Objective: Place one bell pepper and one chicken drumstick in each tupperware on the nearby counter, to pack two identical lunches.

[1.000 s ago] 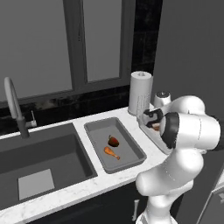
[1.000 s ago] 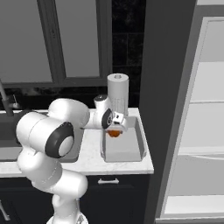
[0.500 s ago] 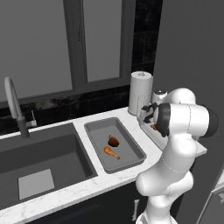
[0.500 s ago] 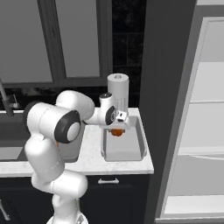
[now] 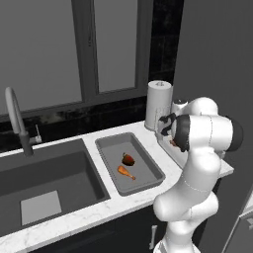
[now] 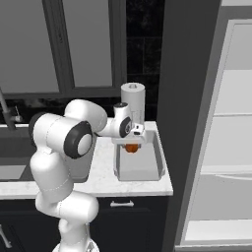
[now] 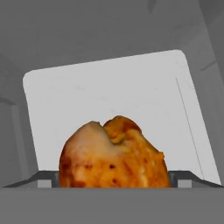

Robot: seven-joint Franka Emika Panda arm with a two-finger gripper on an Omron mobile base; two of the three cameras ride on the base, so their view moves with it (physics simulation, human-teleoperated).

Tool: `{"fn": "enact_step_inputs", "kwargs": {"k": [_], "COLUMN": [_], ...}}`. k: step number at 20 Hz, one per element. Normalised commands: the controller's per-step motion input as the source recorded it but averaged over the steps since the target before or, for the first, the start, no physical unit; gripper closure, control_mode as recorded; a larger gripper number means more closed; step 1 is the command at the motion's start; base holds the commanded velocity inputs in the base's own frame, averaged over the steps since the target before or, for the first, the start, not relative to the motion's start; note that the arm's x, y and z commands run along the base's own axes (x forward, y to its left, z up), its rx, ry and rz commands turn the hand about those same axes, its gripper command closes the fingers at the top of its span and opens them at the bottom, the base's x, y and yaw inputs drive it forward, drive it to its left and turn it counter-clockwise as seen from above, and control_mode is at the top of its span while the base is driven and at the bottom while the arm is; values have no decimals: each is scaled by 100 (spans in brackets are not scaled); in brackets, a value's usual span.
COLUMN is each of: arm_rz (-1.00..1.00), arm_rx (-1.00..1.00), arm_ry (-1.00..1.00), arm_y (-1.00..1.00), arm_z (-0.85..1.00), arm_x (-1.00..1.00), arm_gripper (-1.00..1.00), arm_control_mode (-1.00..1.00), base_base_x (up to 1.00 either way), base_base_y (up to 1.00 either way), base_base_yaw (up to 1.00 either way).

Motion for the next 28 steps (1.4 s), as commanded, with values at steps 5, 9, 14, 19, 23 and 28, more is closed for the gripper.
{"fn": "enact_step_inputs", "kwargs": {"k": [5, 9, 14, 19, 23, 28], "arm_rz": [0, 0, 0, 0, 0, 0], "arm_rx": [0, -1, -1, 0, 0, 0], "arm_ry": [-4, 0, -6, -2, 0, 0], "arm_y": [-1, 4, 5, 16, 11, 11], "arm_z": [1, 25, 51, 89, 100, 92], "arm_x": [-5, -14, -30, -58, -77, -84], "arm_gripper": [-100, -100, -100, -100, -100, -100], "arm_control_mode": [-100, -100, -100, -100, -100, -100], "base_base_x": [0, 0, 0, 0, 0, 0], "base_base_y": [0, 0, 0, 0, 0, 0], "base_base_yaw": [0, 0, 0, 0, 0, 0]}}
